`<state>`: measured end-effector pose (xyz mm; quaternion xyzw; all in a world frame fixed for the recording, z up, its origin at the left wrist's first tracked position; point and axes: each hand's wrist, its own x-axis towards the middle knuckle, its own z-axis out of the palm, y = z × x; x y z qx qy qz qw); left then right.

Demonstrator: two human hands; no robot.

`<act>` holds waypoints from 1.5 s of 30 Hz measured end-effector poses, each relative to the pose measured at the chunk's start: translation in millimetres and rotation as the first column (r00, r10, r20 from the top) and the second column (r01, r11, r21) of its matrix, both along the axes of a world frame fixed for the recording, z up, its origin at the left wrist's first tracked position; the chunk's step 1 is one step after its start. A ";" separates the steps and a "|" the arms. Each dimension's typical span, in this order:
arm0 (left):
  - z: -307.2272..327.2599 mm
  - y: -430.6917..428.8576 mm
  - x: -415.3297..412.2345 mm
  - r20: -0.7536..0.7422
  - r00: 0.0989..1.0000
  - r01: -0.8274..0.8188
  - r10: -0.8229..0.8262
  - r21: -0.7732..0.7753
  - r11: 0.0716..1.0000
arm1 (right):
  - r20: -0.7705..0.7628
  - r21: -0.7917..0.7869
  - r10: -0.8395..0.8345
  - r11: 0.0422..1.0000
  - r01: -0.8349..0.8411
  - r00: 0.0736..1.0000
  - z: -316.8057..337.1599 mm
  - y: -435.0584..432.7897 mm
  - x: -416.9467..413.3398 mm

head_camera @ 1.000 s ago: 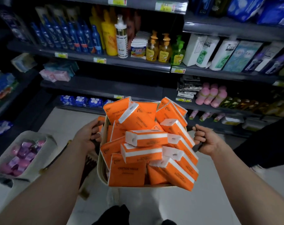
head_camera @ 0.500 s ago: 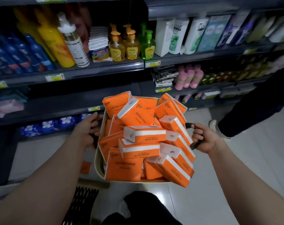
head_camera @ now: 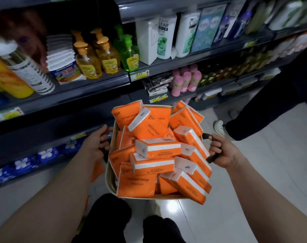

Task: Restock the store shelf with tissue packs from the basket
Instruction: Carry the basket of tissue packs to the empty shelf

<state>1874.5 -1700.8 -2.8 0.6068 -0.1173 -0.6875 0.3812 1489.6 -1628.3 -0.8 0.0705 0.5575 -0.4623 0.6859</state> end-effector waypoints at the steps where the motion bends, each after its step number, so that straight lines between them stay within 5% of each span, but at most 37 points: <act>1: -3.4 -8.7 -2.6 -0.008 1.000 0.025 -0.025 0.003 1.000 | 0.000 0.002 -0.018 1.000 0.018 1.000 -2.6 -1.3 -1.9; 22: -129.6 -127.9 -35.8 -0.002 0.844 0.533 -0.536 0.100 0.840 | -0.069 0.017 -0.529 0.847 0.532 0.846 -121.8 73.0 73.5; 45: -445.1 -110.8 -54.7 0.035 0.740 0.673 -0.672 0.001 0.740 | -0.110 -0.035 -0.605 0.795 0.605 0.789 -434.9 121.4 93.1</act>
